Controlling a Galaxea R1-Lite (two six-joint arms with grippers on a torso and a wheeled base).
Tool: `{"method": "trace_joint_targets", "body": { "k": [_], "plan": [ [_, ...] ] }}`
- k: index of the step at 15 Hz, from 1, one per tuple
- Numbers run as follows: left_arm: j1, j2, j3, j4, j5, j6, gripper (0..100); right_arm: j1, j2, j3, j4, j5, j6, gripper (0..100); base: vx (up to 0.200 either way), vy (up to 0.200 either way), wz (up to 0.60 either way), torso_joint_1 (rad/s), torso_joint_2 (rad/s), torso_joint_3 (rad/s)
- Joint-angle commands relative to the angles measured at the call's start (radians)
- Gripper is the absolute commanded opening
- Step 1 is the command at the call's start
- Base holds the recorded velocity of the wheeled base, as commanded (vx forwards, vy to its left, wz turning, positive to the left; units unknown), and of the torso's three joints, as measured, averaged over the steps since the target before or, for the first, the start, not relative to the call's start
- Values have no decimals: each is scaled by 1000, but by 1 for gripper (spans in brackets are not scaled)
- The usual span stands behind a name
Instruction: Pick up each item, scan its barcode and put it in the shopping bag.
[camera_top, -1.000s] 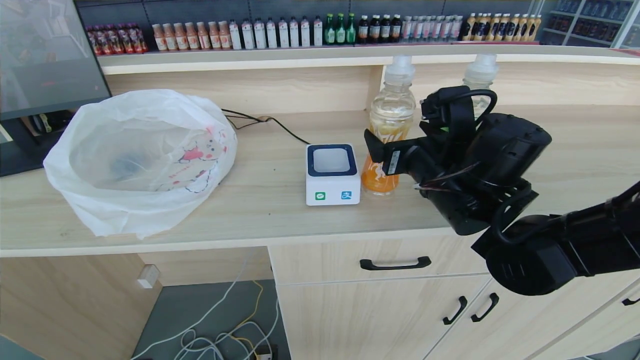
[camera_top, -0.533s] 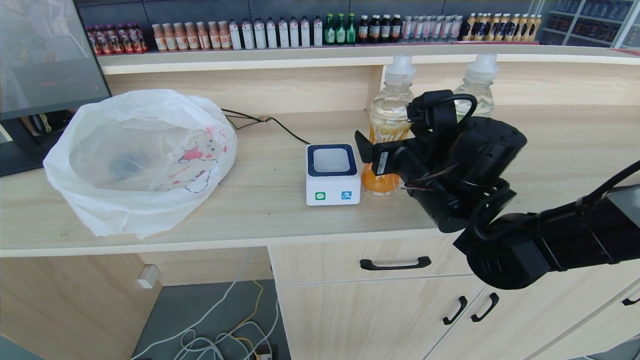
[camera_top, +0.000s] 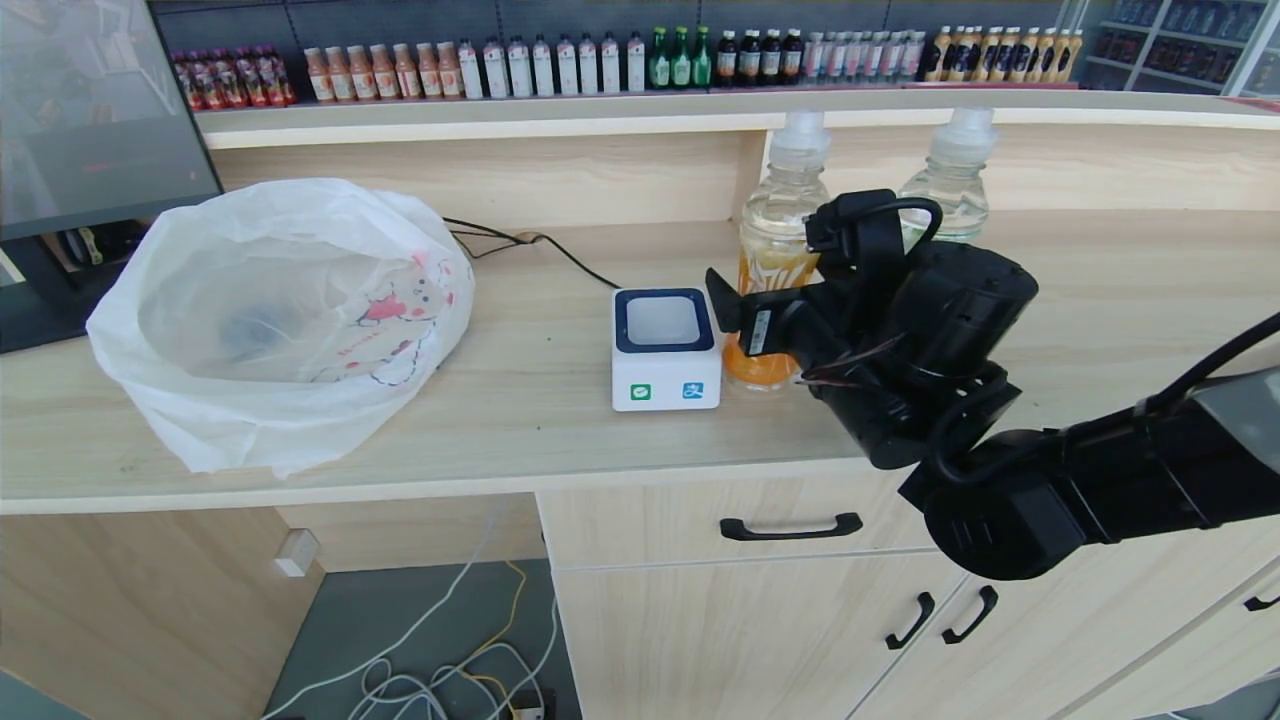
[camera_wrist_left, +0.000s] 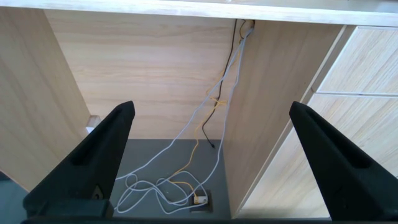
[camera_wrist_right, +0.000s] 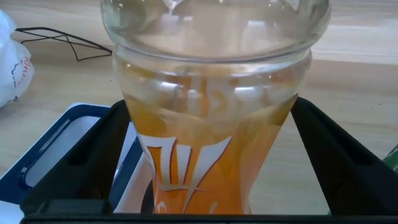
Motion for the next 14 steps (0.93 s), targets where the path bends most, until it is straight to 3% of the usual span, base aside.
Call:
{"method": "trace_joint_targets", "body": {
  "k": [1,5,6,14],
  "plan": [
    [0,0,0,0,0,0,100,0,-1,2,0,0,1,100,0,0,0,0,0,0],
    [0,0,0,0,0,0,100,0,17,-40,1,0,1,100,0,0,0,0,0,0],
    [0,0,0,0,0,0,100,0,19,-46,1,0,1,0,0,0,0,0,0,0],
    [0,0,0,0,0,0,100,1,13,-41,1,-2,22,0,0,0,0,0,0,0]
  ]
}}
